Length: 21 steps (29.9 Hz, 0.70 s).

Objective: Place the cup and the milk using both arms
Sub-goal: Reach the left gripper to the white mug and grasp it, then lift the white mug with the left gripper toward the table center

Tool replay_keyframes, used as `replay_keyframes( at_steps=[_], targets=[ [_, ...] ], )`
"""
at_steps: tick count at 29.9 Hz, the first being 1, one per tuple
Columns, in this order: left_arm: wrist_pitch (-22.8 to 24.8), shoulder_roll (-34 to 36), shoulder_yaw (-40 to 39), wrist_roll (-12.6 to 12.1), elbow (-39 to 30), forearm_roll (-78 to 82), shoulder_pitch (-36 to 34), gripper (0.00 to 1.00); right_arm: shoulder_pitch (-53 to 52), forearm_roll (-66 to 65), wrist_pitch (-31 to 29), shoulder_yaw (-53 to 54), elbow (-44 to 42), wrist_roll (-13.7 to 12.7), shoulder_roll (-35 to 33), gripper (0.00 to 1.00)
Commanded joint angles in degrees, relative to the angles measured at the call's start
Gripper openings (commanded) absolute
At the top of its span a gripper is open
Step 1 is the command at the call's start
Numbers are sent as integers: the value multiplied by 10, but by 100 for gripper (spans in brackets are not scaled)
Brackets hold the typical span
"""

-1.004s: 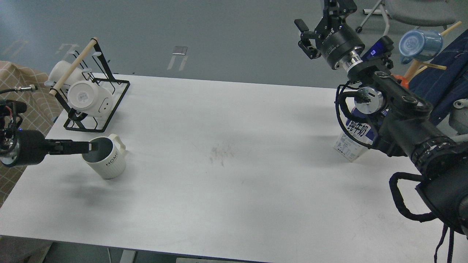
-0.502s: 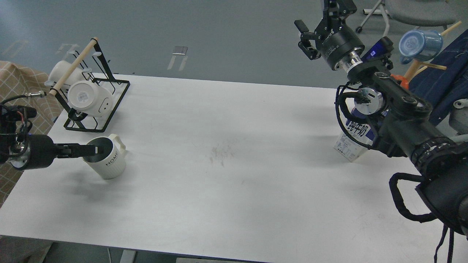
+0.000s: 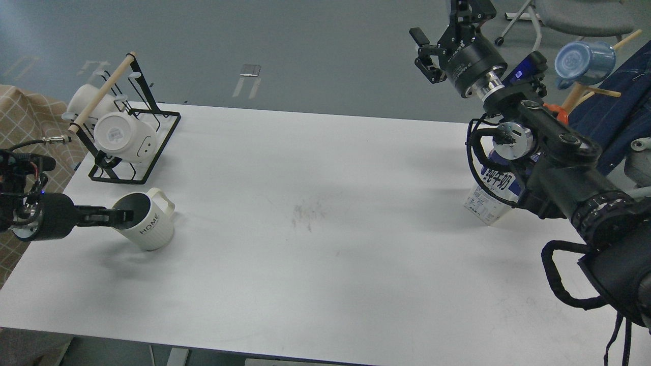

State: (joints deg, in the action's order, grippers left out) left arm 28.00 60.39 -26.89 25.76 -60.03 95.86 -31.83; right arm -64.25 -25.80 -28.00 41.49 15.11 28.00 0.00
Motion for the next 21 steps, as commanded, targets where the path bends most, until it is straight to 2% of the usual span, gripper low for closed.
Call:
replay_keyframes(
  at_steps=[1,8,11,14,16,19,21],
  targets=[
    [0,3,-1,1,-2,-1,-3,0,0,0,0,0,0,0,0,100],
    [0,14,-2,2,-59,-2,-25,0,0,0,0,0,-1,0,0,100],
    [0,27,-2,1,-98,-2,-31,0,0,1,0,0,-1,0,0,100],
    [0,46,-5,-4,-172,-3,-37,0,-1,1,0,1,-2,0,0,100],
    [0,41,-5,-25,-212,-3,-59,0,-1,0,0,0,-2,0,0,100],
    [0,33,-5,-46,-227,-3,-73,0,-2,-1,0,-4,-2,0,0,100],
    [0,10,-4,-49,-226,-1,-88,0,-1,-3,0,-5,-2,0,0,100]
  ],
)
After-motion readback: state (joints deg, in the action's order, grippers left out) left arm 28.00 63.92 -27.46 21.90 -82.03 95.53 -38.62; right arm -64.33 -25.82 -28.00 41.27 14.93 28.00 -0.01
